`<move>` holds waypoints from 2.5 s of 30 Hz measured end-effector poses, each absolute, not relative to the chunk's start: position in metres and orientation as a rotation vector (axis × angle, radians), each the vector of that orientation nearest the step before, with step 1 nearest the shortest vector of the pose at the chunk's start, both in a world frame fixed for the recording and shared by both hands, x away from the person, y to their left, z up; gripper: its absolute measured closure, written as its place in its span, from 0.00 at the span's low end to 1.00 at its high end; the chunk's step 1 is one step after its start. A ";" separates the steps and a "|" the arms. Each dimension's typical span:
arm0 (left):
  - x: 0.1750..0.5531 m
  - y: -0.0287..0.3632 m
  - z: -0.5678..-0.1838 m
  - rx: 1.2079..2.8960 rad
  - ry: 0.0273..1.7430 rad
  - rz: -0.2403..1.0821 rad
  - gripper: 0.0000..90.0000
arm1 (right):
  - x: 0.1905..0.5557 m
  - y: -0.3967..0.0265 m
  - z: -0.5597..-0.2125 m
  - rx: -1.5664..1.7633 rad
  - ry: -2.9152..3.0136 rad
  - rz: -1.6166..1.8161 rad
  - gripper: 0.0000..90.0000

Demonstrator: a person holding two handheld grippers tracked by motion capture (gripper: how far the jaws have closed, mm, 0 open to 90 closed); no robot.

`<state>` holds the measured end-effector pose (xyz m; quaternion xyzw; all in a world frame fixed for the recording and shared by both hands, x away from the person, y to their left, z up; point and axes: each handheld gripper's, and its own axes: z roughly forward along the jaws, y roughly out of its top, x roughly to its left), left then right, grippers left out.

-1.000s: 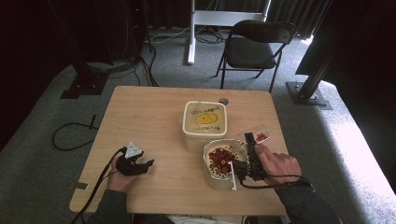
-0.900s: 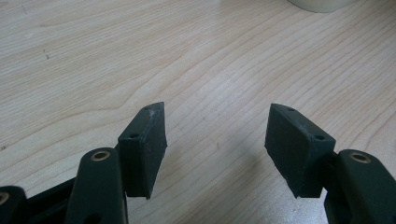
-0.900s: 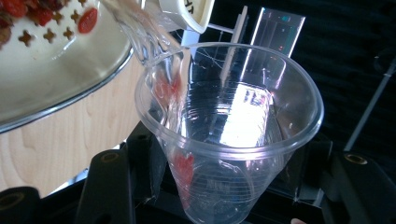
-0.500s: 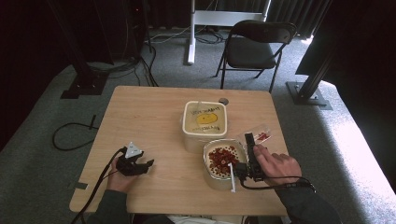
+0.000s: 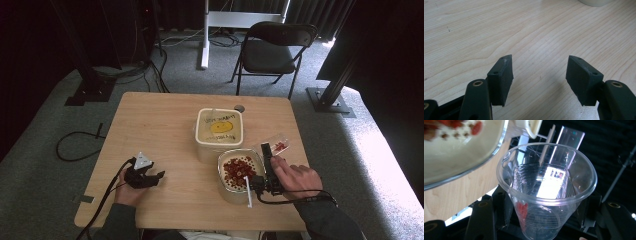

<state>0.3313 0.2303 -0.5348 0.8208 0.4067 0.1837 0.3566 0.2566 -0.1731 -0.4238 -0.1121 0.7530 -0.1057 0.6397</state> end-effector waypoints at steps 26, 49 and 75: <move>0.331 0.230 -0.535 2.126 1.048 0.478 0.43 | 0.254 -0.168 -0.424 -0.275 1.718 -0.183 0.46; 0.331 0.230 -0.535 2.126 1.047 0.479 0.44 | 0.254 -0.172 -0.419 -0.205 1.785 -0.063 0.46; 0.331 0.229 -0.535 2.129 1.048 0.482 0.44 | 0.307 -0.219 -0.365 0.447 1.894 0.874 0.45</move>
